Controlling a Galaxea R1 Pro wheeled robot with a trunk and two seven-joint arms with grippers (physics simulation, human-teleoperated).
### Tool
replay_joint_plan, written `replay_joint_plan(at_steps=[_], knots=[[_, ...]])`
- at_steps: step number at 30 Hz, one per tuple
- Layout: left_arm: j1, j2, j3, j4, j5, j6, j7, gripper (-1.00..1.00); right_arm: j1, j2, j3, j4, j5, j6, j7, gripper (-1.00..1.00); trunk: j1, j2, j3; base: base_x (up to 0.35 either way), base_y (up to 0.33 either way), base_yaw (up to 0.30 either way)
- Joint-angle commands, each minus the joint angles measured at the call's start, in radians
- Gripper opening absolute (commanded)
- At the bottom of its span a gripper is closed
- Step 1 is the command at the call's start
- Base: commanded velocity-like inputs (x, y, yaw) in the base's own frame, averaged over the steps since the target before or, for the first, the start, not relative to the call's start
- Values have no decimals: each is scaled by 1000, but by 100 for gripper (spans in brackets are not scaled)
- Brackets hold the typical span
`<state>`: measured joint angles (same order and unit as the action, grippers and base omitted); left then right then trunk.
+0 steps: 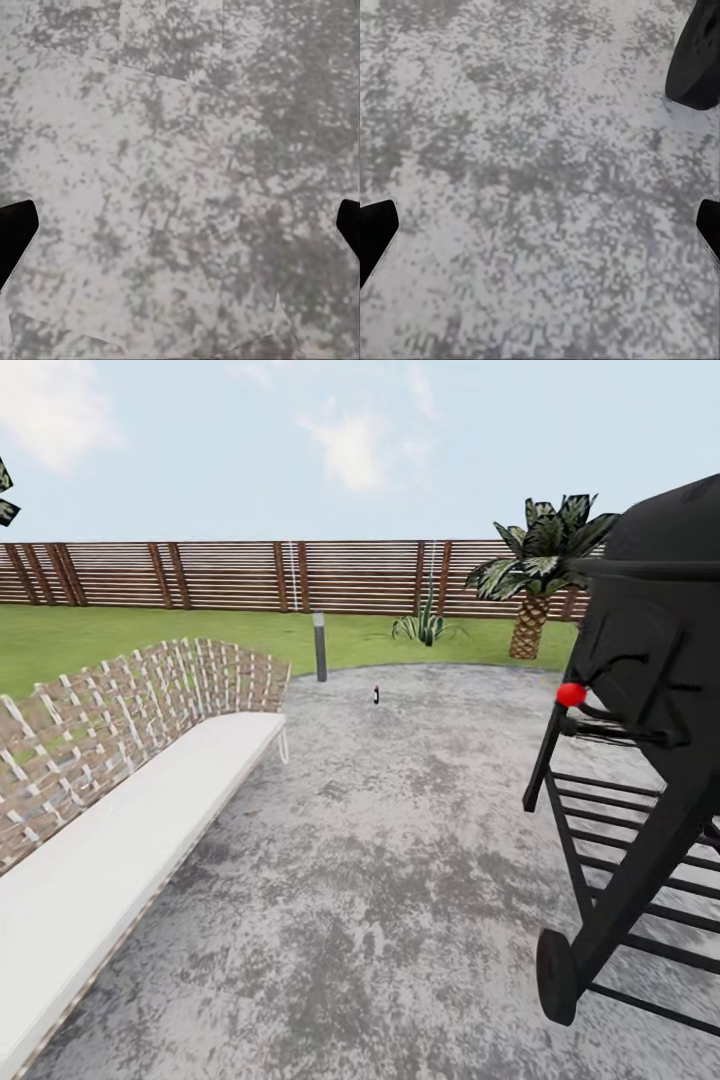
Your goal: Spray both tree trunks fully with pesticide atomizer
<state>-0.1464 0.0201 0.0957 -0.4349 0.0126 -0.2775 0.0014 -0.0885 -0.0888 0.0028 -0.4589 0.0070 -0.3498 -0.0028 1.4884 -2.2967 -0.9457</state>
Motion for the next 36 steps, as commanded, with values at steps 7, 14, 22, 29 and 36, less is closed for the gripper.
replay_joint_plan(at_steps=[7, 14, 22, 29, 36], knots=[[-1, 0, 1, 1, 1, -3, 0, 100, 0, 0, 0, 1, 1, -3, 0, 100, 0, 0, -1, 340, 50, 0], [-1, 0, 1, 2, 1, -3, 0, 100, 0, 0, 0, 2, 2, -3, 0, 100, 0, 0, -1, 340, 95, 0], [-1, 0, 1, 2, 1, -3, 0, 100, 0, 0, 0, 2, 2, -3, 0, 100, 0, 0, -1, 340, 89, 0], [-1, 0, 1, 2, 1, -3, 0, 100, 0, 0, 0, 2, 2, -3, 1, 100, 0, 0, -1, 340, 85, -22], [-1, 0, 1, 2, 1, -3, 0, 100, 0, 0, 0, 2, 2, -3, 1, 100, 0, 0, -1, 340, 75, -190]])
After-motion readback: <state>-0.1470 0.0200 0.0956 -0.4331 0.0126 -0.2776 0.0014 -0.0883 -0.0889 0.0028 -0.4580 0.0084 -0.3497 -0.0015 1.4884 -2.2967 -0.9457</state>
